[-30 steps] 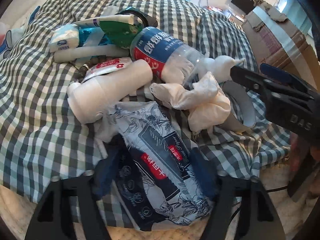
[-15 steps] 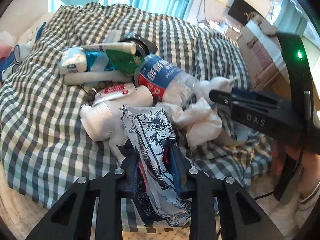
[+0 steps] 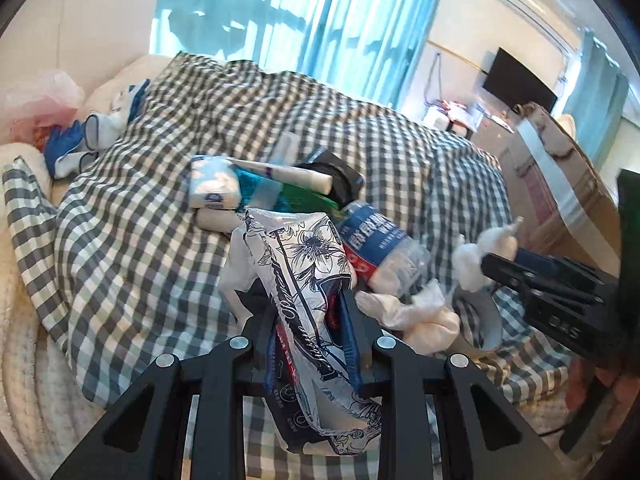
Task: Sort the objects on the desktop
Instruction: 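Grasp the patterned snack bag with the left tool while the right tool grasps the white plush toy, then carry the snack bag and plush toy over the cardboard box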
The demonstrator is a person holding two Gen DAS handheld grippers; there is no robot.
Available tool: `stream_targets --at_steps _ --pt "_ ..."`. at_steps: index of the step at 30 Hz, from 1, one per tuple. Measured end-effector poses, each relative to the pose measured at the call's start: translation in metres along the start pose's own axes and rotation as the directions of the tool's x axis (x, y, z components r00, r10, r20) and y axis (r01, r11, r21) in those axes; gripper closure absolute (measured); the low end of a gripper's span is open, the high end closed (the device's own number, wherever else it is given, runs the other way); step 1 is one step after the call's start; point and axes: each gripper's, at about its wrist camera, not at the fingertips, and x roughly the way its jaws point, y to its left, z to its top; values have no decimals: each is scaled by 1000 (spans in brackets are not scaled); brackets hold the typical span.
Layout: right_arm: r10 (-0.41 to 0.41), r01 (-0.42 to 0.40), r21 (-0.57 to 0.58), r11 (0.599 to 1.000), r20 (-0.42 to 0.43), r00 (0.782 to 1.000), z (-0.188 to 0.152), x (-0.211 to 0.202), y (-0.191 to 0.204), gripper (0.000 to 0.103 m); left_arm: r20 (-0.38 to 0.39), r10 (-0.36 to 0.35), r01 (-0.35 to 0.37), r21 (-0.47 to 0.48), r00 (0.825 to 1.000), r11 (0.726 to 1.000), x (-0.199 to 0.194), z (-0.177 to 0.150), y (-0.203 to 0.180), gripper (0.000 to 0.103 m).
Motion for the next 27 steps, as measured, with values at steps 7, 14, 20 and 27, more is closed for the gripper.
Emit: stream_targets --at_steps 7,14,20,27 --pt "16 -16 -4 1000 11 1000 -2 -17 4 59 51 38 -38 -6 998 999 -13 -1 3 76" --pt "39 -37 -33 999 66 997 9 -44 15 59 126 46 -45 -10 991 999 -25 8 7 76" --pt "63 -58 -50 997 97 993 13 -60 21 59 139 30 -28 -19 990 999 -32 12 9 76" --pt "86 -77 -63 995 146 986 19 -89 21 59 145 26 -29 17 989 999 -39 16 -2 76"
